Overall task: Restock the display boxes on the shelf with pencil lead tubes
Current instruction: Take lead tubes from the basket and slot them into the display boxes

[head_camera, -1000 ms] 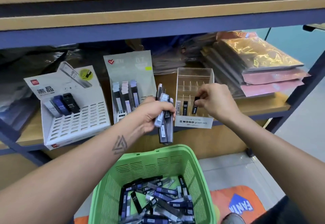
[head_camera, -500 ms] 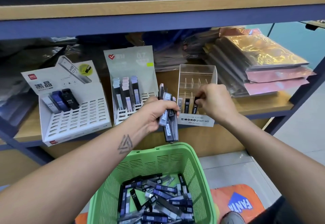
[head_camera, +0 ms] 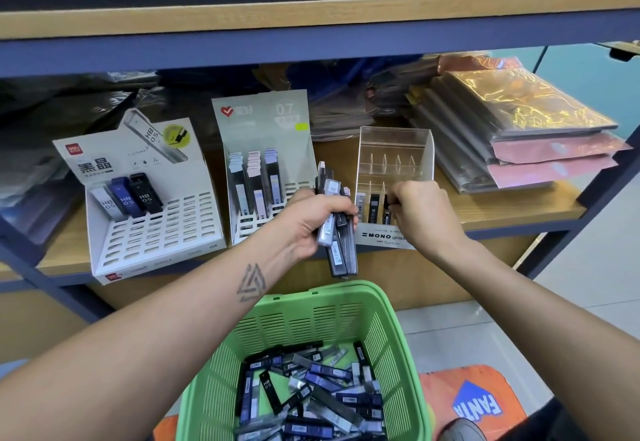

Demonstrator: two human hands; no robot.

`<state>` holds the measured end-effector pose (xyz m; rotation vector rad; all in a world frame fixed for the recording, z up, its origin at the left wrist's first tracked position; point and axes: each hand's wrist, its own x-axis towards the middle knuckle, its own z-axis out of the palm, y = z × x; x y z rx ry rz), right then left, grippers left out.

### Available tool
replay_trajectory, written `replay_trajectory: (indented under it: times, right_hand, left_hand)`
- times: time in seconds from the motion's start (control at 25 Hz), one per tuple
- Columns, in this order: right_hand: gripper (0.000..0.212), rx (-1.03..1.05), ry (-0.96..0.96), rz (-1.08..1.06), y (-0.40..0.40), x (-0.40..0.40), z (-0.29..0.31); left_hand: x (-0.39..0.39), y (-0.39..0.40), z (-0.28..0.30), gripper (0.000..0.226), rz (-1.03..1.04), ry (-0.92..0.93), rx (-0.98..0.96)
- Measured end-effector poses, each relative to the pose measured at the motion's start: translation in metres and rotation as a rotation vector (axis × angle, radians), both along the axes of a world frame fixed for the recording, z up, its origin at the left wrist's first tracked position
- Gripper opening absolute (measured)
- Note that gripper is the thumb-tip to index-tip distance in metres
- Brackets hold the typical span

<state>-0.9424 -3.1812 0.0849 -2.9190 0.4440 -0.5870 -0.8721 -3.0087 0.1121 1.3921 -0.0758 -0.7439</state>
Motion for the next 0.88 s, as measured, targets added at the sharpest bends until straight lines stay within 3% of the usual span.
replay_trajectory:
  times: [0.44, 0.52, 0.6, 0.64, 0.76, 0.88]
  right_hand:
    - [0.012, 0.08, -0.036, -0.023, 0.008, -0.004, 0.016]
    - [0.007, 0.461, -0.078, 0.052, 0.026, -0.002, 0.026]
    - [0.007, 0.973, 0.048, 0.119, 0.046, -0.005, 0.036]
    - [0.018, 1.119, 0.164, 0.142, 0.052, -0.007, 0.039]
    - [0.041, 1.34, 0.489, 0.24, 0.057, -0.014, 0.042]
    - [0.036, 1.533, 0.612, 0.309, 0.063, -0.014, 0.036]
  left_hand:
    - [-0.001, 0.006, 0.004, 0.025, 0.021, 0.014, -0.055]
    - [0.0, 0.007, 0.006, 0.026, 0.061, -0.003, -0.056]
    - [0.001, 0.007, 0.008, 0.028, 0.122, -0.024, -0.045]
    - [0.003, 0.008, 0.008, 0.024, 0.153, -0.032, -0.044]
    - [0.005, 0.015, 0.009, 0.017, 0.209, -0.045, -0.041]
    - [0.007, 0.021, 0.007, 0.016, 0.234, -0.062, -0.046]
